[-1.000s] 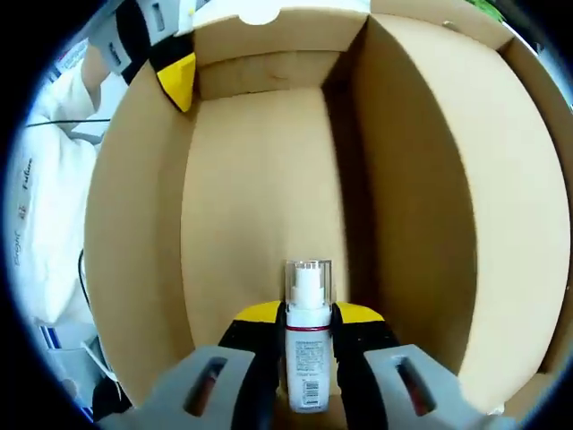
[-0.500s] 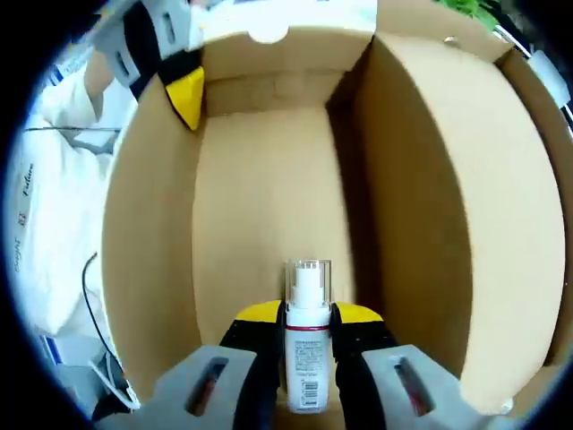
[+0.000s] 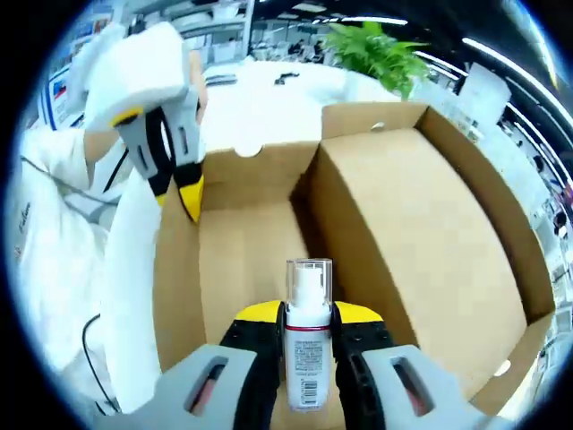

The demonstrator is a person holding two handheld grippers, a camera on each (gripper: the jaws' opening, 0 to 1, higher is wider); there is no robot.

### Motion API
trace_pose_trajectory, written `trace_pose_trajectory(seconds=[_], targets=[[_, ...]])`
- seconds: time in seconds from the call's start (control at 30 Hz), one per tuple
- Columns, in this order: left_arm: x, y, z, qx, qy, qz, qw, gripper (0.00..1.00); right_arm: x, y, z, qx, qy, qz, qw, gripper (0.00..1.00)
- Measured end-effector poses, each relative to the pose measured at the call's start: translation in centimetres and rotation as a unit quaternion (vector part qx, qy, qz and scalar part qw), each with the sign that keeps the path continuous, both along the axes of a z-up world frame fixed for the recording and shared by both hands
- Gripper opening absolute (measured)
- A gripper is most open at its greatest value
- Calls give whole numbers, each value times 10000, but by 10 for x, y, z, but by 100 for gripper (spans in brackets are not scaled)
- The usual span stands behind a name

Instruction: Operate the shoe box by opening the lid, removing the specified soft item, and placing it in the target area until the item is outside and the box remains undamaged.

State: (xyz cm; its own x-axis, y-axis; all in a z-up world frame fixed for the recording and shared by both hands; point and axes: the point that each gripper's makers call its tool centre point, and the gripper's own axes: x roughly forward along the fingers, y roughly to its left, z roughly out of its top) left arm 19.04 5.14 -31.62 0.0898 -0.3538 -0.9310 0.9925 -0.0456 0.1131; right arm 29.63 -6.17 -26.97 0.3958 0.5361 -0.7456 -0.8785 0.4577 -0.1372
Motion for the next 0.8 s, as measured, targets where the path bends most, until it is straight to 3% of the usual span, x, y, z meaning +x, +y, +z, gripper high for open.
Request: trace_pose_trajectory(seconds=[0.07, 0.13, 0.17, 0.33, 0.47, 0.6, 0.7, 0.8], targets=[[-2, 0, 0, -1, 3, 2, 10000, 3, 7, -12, -3, 33, 45, -561, 9984, 19], [2, 0, 1, 0, 20, 8, 10000, 3, 3, -16, -5, 78, 46, -714, 9974, 19], [5, 0, 1, 2, 19, 9, 10000, 3, 2, -15, -1, 311, -71, -836, 9960, 19], [8, -1, 2, 5, 24, 7, 10000, 3, -1, -6, 21, 953, -373, -923, 9905, 19], [7, -1, 2, -2, 9, 6, 10000, 3, -1, -6, 31, 1118, -597, -1031, 9866, 19], [9, -1, 2, -8, 14, 3, 10000, 3, 2, -8, 45, 1546, -777, -1245, 9770, 19], [10, -1, 2, -14, 22, -5, 10000, 3, 2, -16, 47, 1436, -991, -1413, 9745, 19], [7, -2, 2, -14, 25, -1, 10000, 3, 7, -22, 55, 1661, -1173, -1679, 9646, 19]])
